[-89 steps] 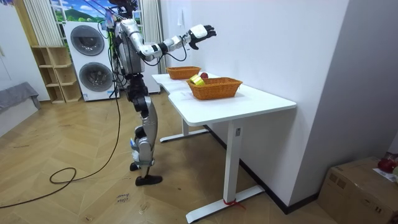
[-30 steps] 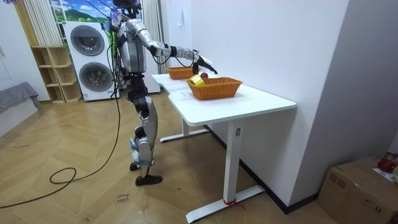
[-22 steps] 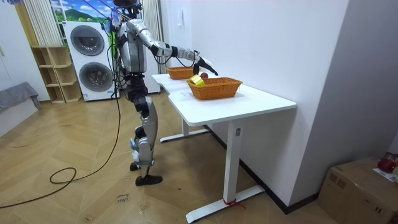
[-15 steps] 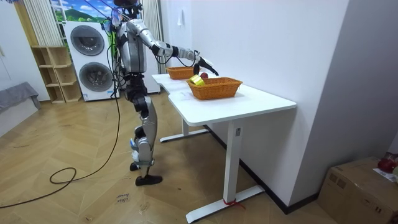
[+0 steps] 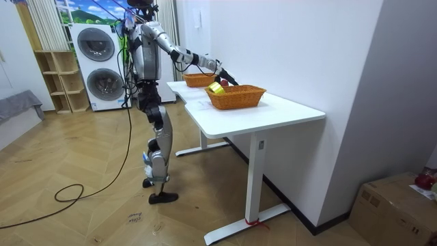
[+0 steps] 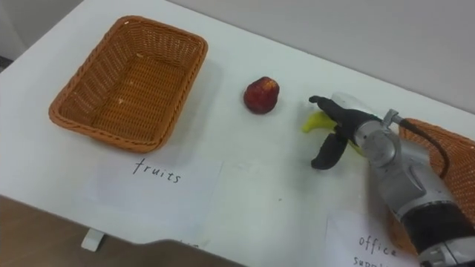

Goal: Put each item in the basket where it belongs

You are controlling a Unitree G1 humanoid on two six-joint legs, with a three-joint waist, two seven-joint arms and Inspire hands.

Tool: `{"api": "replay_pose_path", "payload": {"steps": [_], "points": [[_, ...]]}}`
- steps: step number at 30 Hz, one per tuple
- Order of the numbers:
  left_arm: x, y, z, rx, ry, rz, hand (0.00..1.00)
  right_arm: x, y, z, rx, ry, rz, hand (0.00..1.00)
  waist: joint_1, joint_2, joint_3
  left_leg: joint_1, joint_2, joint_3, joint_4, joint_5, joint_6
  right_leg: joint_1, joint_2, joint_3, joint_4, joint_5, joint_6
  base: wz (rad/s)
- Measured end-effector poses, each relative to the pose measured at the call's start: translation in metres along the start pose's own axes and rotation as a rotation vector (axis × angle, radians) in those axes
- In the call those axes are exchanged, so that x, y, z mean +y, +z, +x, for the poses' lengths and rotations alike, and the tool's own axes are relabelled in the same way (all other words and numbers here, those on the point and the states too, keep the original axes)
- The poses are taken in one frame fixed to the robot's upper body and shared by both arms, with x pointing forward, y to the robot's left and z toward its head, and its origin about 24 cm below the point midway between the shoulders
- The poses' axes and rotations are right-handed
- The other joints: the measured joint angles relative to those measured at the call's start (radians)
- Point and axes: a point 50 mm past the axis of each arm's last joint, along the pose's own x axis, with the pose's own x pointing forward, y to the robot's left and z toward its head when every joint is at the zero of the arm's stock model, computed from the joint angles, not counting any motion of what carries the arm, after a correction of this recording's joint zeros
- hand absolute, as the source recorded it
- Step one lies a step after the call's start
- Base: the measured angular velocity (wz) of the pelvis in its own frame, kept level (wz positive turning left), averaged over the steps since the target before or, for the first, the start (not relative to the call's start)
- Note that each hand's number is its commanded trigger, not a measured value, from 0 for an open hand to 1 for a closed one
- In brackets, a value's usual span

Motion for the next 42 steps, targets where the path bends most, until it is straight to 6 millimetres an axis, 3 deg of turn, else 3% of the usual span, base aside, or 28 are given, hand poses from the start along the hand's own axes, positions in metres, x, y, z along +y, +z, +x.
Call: {"api": "replay_pose_path", "payload": {"steps": [8,26,32,42], "points": [[-0.001,0.004,0.001,-0.019,-0.002,0.013,0.00,-0.002,-0.006,0.004,0.035,0.008,-0.002,0.00,0.023,-0.001,-0.0007,-0.002,0.000,0.000,0.000,0.000,0.000,-0.001,0.000,-0.001,0.000,0.000,0.000,0.00],[0.001,0.009,0.002,-0.036,0.003,0.002,0.00,0.001,-0.007,0.006,0.049,0.013,-0.020,0.00,0.023,-0.011,0.0008,-0.002,0.001,0.001,0.001,0.001,-0.001,-0.001,-0.001,-0.004,0.001,0.002,-0.001,0.00],[0.001,0.009,0.002,-0.032,-0.003,0.000,0.00,0.001,-0.009,0.006,0.065,0.026,-0.016,0.00,0.023,-0.024,0.0012,-0.015,0.001,-0.004,0.005,0.000,-0.001,-0.009,0.001,-0.003,0.000,0.006,-0.001,0.00],[-0.001,0.006,0.002,-0.010,-0.025,0.009,0.00,0.004,-0.021,0.006,0.122,0.082,-0.023,0.00,0.048,-0.019,0.0047,-0.013,-0.001,-0.018,0.010,0.000,-0.001,-0.001,0.001,-0.015,-0.001,0.008,0.001,0.03]]}}
